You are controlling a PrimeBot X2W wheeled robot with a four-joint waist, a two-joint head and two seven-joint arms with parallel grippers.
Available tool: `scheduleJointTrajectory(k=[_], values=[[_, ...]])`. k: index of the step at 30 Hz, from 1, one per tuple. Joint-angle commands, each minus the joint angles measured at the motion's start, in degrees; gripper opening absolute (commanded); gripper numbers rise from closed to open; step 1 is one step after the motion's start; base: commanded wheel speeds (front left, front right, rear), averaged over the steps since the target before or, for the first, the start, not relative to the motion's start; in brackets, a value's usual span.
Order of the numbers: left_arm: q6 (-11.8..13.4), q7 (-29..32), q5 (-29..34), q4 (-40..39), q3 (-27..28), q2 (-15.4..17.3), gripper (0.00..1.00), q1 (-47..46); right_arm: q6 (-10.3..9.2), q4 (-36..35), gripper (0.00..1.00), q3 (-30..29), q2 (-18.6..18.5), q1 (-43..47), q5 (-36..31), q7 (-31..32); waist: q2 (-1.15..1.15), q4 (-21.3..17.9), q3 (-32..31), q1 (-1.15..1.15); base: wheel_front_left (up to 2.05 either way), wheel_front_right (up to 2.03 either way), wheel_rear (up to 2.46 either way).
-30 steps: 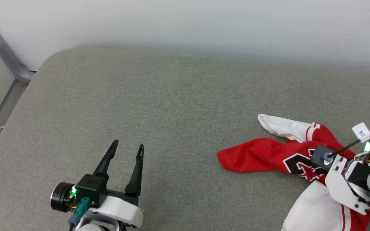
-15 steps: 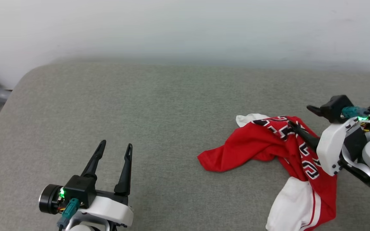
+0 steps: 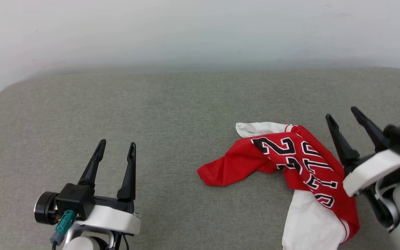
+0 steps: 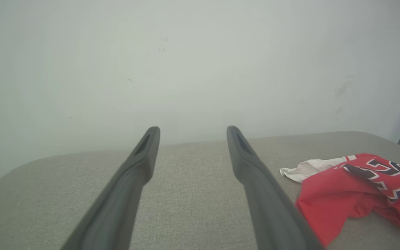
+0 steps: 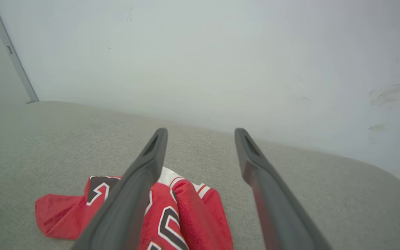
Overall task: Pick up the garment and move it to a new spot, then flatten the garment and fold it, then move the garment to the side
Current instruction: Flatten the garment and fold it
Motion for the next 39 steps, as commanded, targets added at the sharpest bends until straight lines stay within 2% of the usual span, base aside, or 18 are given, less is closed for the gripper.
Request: scheduleJointTrajectory(k=[1, 4, 9, 13, 18, 22, 25, 33, 39], values=[[-0.07, -0.15, 0.01, -0.42, -0.3, 0.04, 1.0, -0.36, -0.08, -1.95, 1.0, -4.26, 3.1, 3.63, -2.71, -0.48, 0.0, -0.92, 0.55, 0.0, 0.0, 0.0, 0.0], [-0.08, -0.15, -0.37, -0.46, -1.1, 0.41, 1.0, -0.89, -0.07, -5.46, 1.0, -9.7, 7.86, 8.14, -6.55, 0.23, 0.0, -2.19, 1.24, 0.0, 0.0, 0.0, 0.0], [-0.1, -0.15, -3.12, 0.87, -4.75, 2.38, 1.0, -3.27, -0.07, -12.07, 1.0, -15.24, 13.2, 12.23, -11.61, 2.62, 0.0, -4.29, 2.73, 0.0, 0.0, 0.0, 0.0], [-0.09, 1.6, -7.01, 4.0, -12.72, 7.46, 1.0, -10.1, -0.07, -16.74, 1.0, -18.44, 16.01, 13.96, -14.39, 4.7, 0.0, -5.96, 4.62, 0.0, 0.0, 0.0, 0.0], [-0.09, 13.82, -14.26, 7.44, -24.71, 14.94, 1.0, -25.57, -0.07, -20.94, 1.0, -20.4, 18.36, 14.77, -17.1, 6.32, 0.0, -8.8, 8.6, 0.0, 0.0, 0.0, 0.0], [-0.1, 27.06, -23.09, 10.38, -32.94, 19.16, 1.0, -38.68, -0.07, -22.57, 1.0, -20.96, 19.96, 14.53, -18.57, 6.13, 0.0, -11.88, 12.28, 0.0, 0.0, 0.0, 0.0], [-0.09, 35.09, -27.43, 12.81, -38.5, 22.3, 1.0, -47.05, -0.07, -22.5, 1.0, -20.71, 21.02, 13.76, -19.02, 5.29, 0.0, -14.57, 14.96, 0.0, 0.0, 0.0, 0.0], [-0.09, 50.36, -38.57, 18.32, -47.27, 25.49, 1.0, -58.19, -0.07, -19.76, 1.0, -19.33, 22.31, 12.29, -19.46, 2.31, 0.0, -20.2, 19.42, 0.0, 0.0, 0.0, 0.0], [-0.1, 55.07, -40.97, 22.14, -52.22, 27.64, 1.0, -62.49, -0.07, -16.88, 1.0, -18.22, 22.5, 11.46, -17.78, -0.14, 0.0, -23.3, 21.63, 0.0, 0.0, 0.0, 0.0]])
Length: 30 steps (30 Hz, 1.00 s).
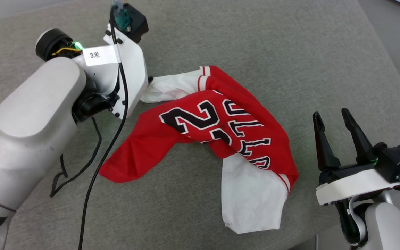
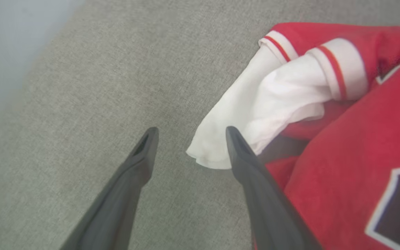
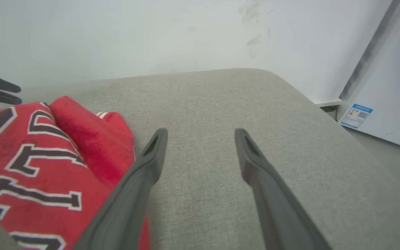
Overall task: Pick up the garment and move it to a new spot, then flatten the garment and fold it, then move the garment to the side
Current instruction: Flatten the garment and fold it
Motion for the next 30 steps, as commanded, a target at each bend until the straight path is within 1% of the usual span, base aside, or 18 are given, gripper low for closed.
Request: scheduleJointTrajectory(k=[1, 11, 12, 13, 14, 16, 19, 23, 30], values=[[-0.09, 0.42, -0.67, 0.56, -0.87, 0.28, 1.0, -0.71, -0.06, 0.61, 1.0, 0.24, 0.28, -1.0, 0.72, -0.66, 0.0, -1.87, 1.67, -0.01, 0.0, 0.0, 0.0], [-0.08, 0.49, -2.69, 2.76, -8.86, 2.3, 1.0, 0.7, -0.06, 3.81, 1.0, 0.6, 0.29, -2.32, 1.47, -2.67, 0.0, -2.73, 2.38, -0.01, 0.0, 0.0, 0.0], [-0.09, 0.63, -2.7, 2.98, -9.83, 2.63, 0.77, 0.74, -0.06, 3.88, 1.0, 0.6, 0.29, -2.45, 1.34, -2.68, 0.0, -2.63, 2.37, -0.01, 0.0, 0.0, 0.0], [-0.09, 0.34, -2.87, 3.11, -10.58, 2.91, 0.13, 0.64, -0.06, 3.96, 1.0, 0.6, 0.29, -2.5, 1.18, -2.8, 0.0, -2.5, 2.36, -0.01, 0.0, 0.0, 0.0], [-0.09, -0.37, -3.2, 3.5, -10.72, 2.95, 0.0, 0.54, -0.06, 4.0, 1.0, 0.5, 0.29, -2.48, 1.04, -2.88, 0.0, -2.29, 2.32, -0.01, 0.0, 0.0, 0.0], [-0.08, -2.43, -3.68, 4.47, -10.21, 2.51, 0.0, 0.29, -0.06, 4.02, 1.0, 0.33, 0.29, -2.22, 0.68, -2.98, 0.0, -1.74, 2.13, -0.01, 0.0, 0.0, 0.0], [-0.04, -7.08, -3.63, 6.49, -8.7, 1.8, 0.0, -0.38, -0.06, 4.01, 1.0, 0.01, 0.28, -1.89, -0.36, -2.56, 0.0, -0.47, 1.25, -0.01, 0.0, 0.0, 0.0], [0.26, -13.5, -4.38, 10.0, -6.12, 1.66, 0.0, -0.11, -0.06, 3.37, 1.0, -0.69, 0.27, -1.64, -1.83, -1.51, 0.0, 1.69, -0.89, -0.01, 0.0, 0.0, 0.0], [1.52, -23.4, -6.24, 14.31, -2.06, 3.17, 0.0, 2.77, -0.06, 1.54, 1.0, -1.38, 0.24, -0.2, -4.39, 1.53, 0.0, 7.33, -5.85, -0.01, 0.0, 0.0, 0.0]])
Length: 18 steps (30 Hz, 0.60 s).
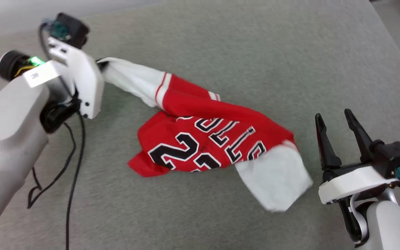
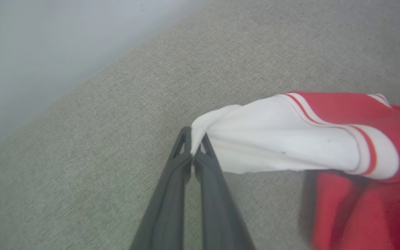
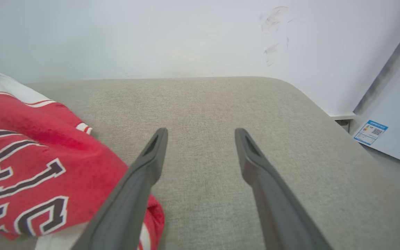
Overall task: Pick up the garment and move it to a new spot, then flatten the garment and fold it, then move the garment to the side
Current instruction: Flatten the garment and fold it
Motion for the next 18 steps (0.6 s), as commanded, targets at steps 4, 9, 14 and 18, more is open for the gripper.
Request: scheduleJointTrajectory(k=[4, 9, 14, 18], values=[[1.39, -4.88, -1.88, 1.35, 2.44, 2.37, 0.0, 4.05, -0.06, -1.36, 1.0, 0.01, -0.38, 1.6, -0.88, 2.0, 0.0, 6.25, -5.35, 0.0, 0.0, 0.0, 0.0], [2.56, -8.45, -4.73, 0.79, 4.39, 4.79, 0.0, 9.86, -0.06, -2.33, 1.0, 0.47, -1.15, 2.86, -0.85, 3.92, 0.0, 9.81, -7.97, 0.0, 0.0, 0.0, 0.0], [3.98, -10.79, -7.84, -1.71, 5.67, 6.74, 0.0, 17.31, -0.06, -3.24, 1.0, 0.54, -1.55, 3.82, -0.71, 5.5, 0.0, 12.4, -9.15, 0.0, 0.0, 0.0, 0.0], [5.88, -12.88, -10.18, -4.41, 6.4, 7.51, 0.0, 23.27, -0.06, -3.26, 1.0, 0.62, -1.77, 4.19, -0.52, 6.4, 0.0, 13.63, -9.09, 0.0, 0.0, 0.0, 0.0]])
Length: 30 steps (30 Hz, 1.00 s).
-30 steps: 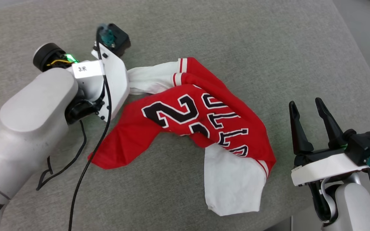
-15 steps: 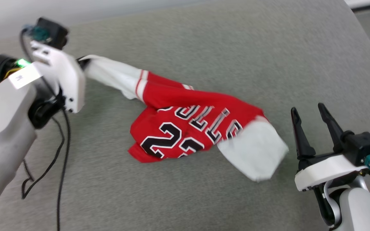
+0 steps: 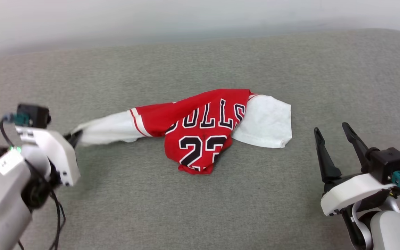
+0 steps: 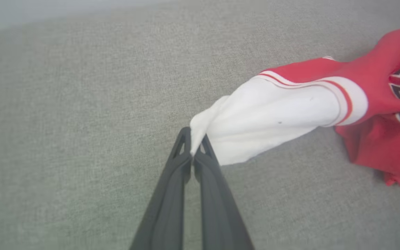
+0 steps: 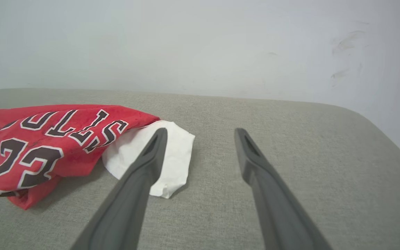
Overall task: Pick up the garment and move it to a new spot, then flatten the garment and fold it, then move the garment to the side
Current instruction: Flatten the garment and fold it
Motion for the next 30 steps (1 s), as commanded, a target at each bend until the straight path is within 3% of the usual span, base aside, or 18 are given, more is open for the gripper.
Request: scheduleJointTrajectory(k=[1, 4, 5, 6, 13, 19, 25, 28, 29, 30], values=[[0.9, -1.36, -0.88, -1.05, 0.5, 0.4, 0.0, 2.68, -0.06, -0.07, 1.0, 0.19, -0.37, 0.85, 0.13, 0.4, 0.0, 0.85, -0.13, 0.01, 0.0, 0.0, 0.0], [1.95, -3.56, -1.56, -2.38, 0.86, 0.13, 0.03, 5.66, -0.06, 0.17, 1.0, 0.46, -0.33, 0.94, 0.17, 0.76, 0.0, 1.33, 0.11, 0.01, 0.0, 0.0, 0.0], [2.33, -4.74, -1.4, -2.81, 1.11, -0.08, 0.95, 6.07, -0.06, 0.2, 1.0, 0.45, -0.36, 0.97, 0.19, 0.81, 0.0, 1.52, 0.2, 0.01, 0.0, 0.0, 0.0], [2.57, -5.92, -0.99, -3.07, 1.29, -0.26, 1.0, 6.26, -0.06, 0.22, 1.0, 0.37, -0.39, 1.0, 0.2, 0.75, 0.0, 1.7, 0.23, 0.01, 0.0, 0.0, 0.0], [4.44, -18.3, 6.19, -4.97, 1.91, -1.15, 1.0, 4.38, -0.06, 0.29, 1.0, 0.13, -0.68, 0.93, 0.32, 1.28, 0.0, 3.25, -0.7, 0.01, 0.0, 0.0, 0.0], [7.64, -20.43, 14.92, -13.19, 8.08, -2.25, 1.0, 6.79, -0.06, 0.55, 1.0, 0.11, -0.76, 1.88, 0.74, 1.32, 0.0, 4.75, -2.42, 0.01, 0.0, 0.0, 0.0], [12.16, -20.37, 28.91, -29.46, 20.65, -6.8, 1.0, 20.64, -0.06, 0.9, 1.0, 0.26, -0.77, 3.47, 1.24, 1.35, 0.0, 6.2, -4.57, 0.01, 0.0, 0.0, 0.0], [13.09, -20.37, 34.65, -34.54, 24.29, -9.69, 1.0, 27.86, -0.06, 0.96, 1.0, 0.76, -1.08, 4.02, 1.54, 1.66, 0.0, 6.93, -5.25, 0.01, 0.0, 0.0, 0.0], [13.39, -20.39, 38.27, -37.92, 27.37, -12.81, 1.0, 32.89, -0.06, 0.68, 1.0, 1.92, -1.71, 4.42, 1.9, 2.8, 0.0, 7.77, -5.62, 0.01, 0.0, 0.0, 0.0], [13.13, -20.39, 39.2, -38.64, 28.26, -13.61, 1.0, 34.29, -0.06, 0.45, 1.0, 2.64, -2.13, 4.51, 1.98, 3.29, 0.0, 8.05, -5.65, 0.01, 0.0, 0.0, 0.0]])
